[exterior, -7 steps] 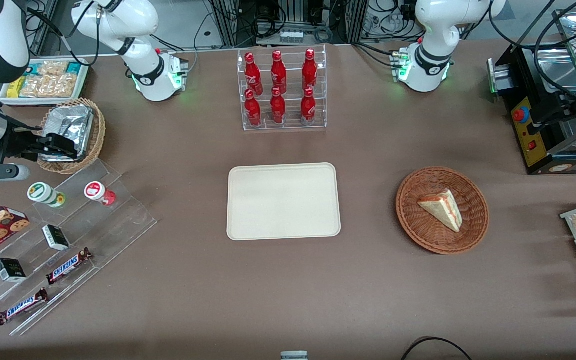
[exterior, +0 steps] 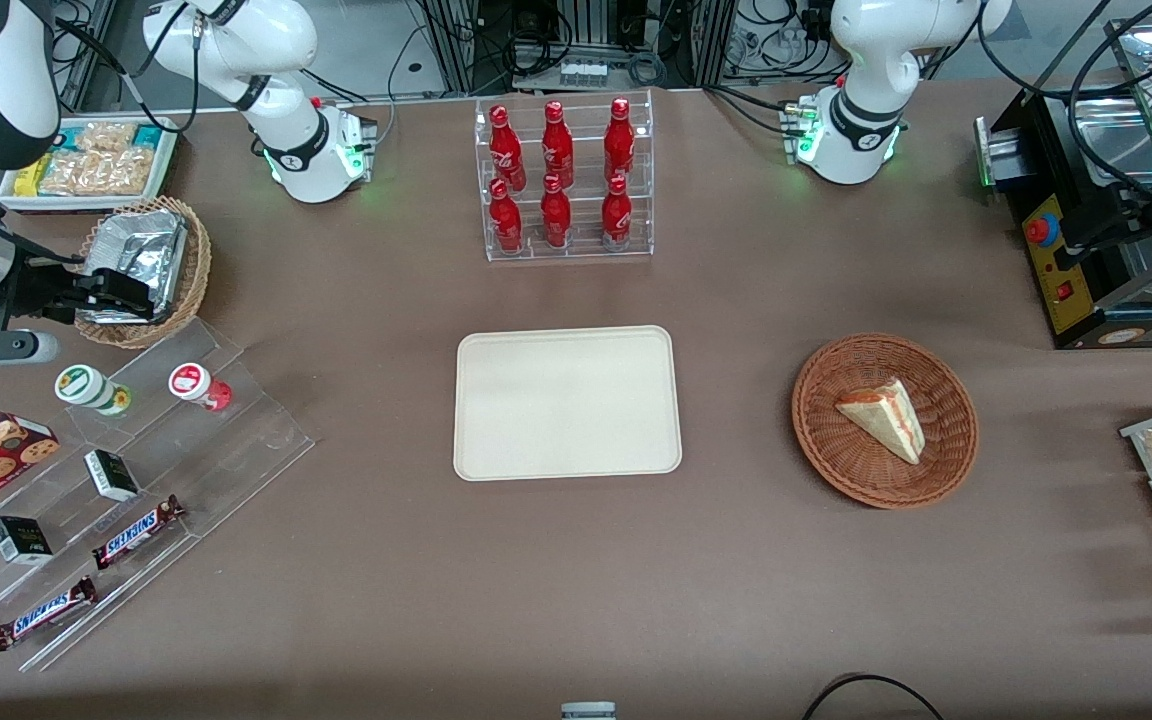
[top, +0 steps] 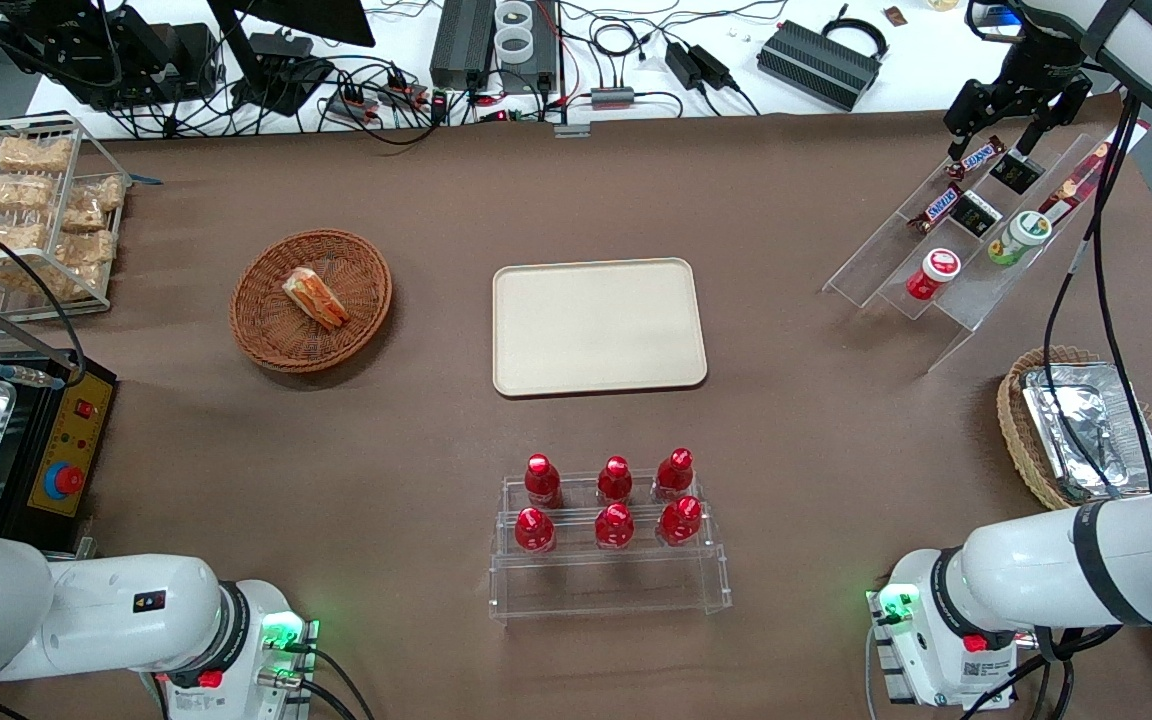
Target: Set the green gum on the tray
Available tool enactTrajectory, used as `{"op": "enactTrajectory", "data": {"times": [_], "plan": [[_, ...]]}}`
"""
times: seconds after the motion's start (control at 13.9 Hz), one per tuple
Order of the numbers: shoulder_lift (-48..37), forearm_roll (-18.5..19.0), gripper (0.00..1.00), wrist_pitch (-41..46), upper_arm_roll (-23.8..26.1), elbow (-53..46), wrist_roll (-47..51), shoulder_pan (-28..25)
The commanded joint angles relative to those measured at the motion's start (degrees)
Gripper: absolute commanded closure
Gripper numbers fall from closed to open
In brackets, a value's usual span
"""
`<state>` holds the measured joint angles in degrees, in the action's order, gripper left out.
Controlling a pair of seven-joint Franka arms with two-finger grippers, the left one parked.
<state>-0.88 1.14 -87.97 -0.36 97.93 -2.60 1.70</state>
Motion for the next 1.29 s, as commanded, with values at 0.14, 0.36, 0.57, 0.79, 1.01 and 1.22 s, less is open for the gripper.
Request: {"op": "enactTrajectory", "data": {"times": [0.14, 0.36, 0.57, 0.79, 1.01, 1.22], "plan": [[0.96, 1.06, 0.0, -3.87, -0.6, 3.75, -0.3, 1.19], [2.63, 1.06, 0.0, -7.47, -0.6, 5.34, -8.44, 3.91], [4.12, 0.97, 0.0, -10.11, -0.69, 6.04, -16.63, 6.2], [3.95, 1.14, 0.0, -14.06, -0.69, 8.76, -28.65, 8.31], [4.22, 1.23, 0.0, -16.79, -0.69, 10.25, -42.53, 11.12], [4.3, 1.15, 0.0, -21.7, -0.69, 12.98, -53.97, 14.28]]}}
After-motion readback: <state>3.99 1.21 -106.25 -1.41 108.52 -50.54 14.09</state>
